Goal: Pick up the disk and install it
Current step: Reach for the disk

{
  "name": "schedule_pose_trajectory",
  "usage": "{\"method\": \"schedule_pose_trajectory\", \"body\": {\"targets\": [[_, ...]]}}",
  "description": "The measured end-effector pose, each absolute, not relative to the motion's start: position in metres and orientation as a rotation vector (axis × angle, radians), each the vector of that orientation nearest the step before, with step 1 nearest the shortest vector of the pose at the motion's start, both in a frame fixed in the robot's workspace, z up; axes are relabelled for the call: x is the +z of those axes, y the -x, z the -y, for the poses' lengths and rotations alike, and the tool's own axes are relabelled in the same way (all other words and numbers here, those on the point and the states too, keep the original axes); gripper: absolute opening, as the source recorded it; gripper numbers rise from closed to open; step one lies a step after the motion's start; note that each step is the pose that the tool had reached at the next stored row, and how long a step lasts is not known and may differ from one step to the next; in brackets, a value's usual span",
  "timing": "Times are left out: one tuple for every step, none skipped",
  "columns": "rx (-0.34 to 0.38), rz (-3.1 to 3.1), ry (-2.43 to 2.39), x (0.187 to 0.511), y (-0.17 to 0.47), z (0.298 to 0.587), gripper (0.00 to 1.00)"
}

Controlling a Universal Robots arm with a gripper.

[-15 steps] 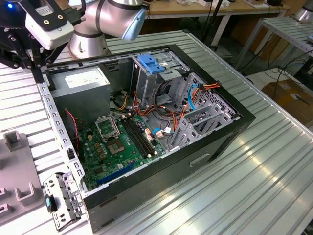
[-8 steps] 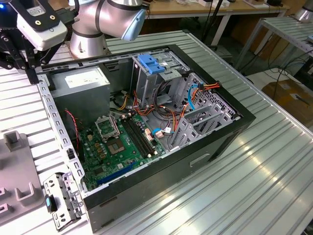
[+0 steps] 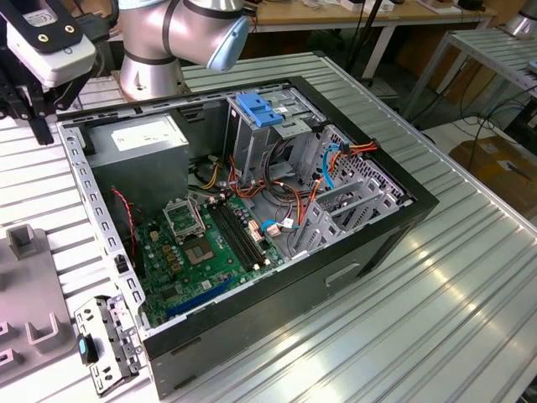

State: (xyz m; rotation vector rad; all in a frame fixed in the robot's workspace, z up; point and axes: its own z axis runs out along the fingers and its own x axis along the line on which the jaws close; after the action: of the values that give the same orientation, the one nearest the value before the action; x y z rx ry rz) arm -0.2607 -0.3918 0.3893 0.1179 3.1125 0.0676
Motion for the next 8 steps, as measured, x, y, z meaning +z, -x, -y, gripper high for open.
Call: {"method": "schedule_pose_trajectory", "body": {"targets": [[0.068, -3.112, -0.118, 0.389, 0.262, 0.391, 0.11], [0.068, -3.113, -0.118, 0.389, 0.264, 0.391, 0.11], [0.068, -3.113, -0.118, 0.389, 0.265, 0.391, 0.11], [0.068, -3.113, -0.118, 0.389, 0.267, 0.391, 0.11], [0.068, -3.112, -0.118, 0.389, 0.269, 0.390, 0.11], [0.068, -3.112, -0.118, 0.389, 0.272, 0.390, 0.11], [0.068, -3.112, -0.118, 0.388, 0.274, 0.389, 0.11], [0.068, -3.113, -0.118, 0.388, 0.276, 0.389, 0.11]]}}
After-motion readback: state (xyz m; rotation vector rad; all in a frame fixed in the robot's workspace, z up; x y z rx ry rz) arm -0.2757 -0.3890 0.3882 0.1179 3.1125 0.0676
